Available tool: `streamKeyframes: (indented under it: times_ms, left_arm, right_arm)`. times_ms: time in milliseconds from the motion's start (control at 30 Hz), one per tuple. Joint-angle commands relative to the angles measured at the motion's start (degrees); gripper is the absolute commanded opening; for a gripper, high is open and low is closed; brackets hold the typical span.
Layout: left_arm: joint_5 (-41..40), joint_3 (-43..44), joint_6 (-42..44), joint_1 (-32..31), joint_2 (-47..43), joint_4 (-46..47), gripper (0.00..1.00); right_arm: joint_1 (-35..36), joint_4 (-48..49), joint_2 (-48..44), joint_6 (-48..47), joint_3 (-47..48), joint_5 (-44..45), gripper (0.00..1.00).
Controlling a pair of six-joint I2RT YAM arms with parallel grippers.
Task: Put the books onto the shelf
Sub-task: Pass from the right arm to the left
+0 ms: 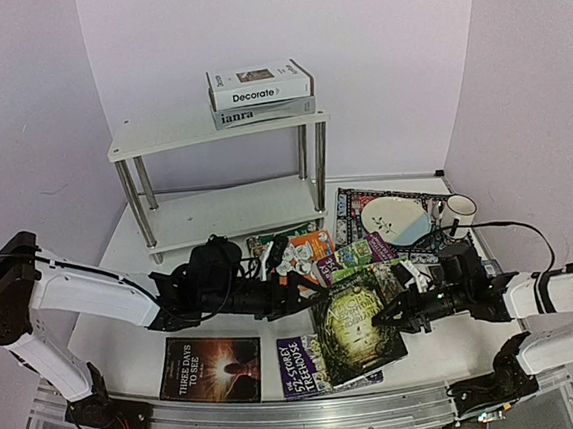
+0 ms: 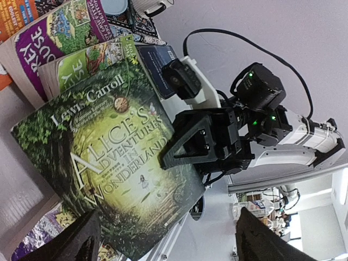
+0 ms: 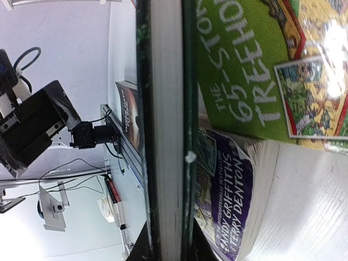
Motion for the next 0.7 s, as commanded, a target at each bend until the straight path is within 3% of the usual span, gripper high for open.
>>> streamKeyframes:
  times_ms: [0, 233, 500, 667]
  left_arm:
    - [-1.74, -1.74, 1.29, 0.70, -4.96, 1.38, 0.96]
    - [-0.10, -2.93, 1.39, 2.41, -8.61, 1.70, 0.99]
    - [4.66, -4.63, -1.64, 5.56, -10.38, 6.21, 0.91]
    - [8.06, -4.55, -4.73, 6.26, -8.54, 12.09, 0.88]
  right_arm:
    - [-0.32, -6.59, -4.16, -3.32, 9.77, 1.25, 0.00]
    - [-0.31, -8.29, -4.74, -3.89, 17.03, -0.19, 0.00]
    - [-0.30, -7.71, -6.25, -2.32, 23.15, -1.29, 0.00]
    - [-0.24, -1.77, -5.48, 2.14, 24.26, -3.60, 0.00]
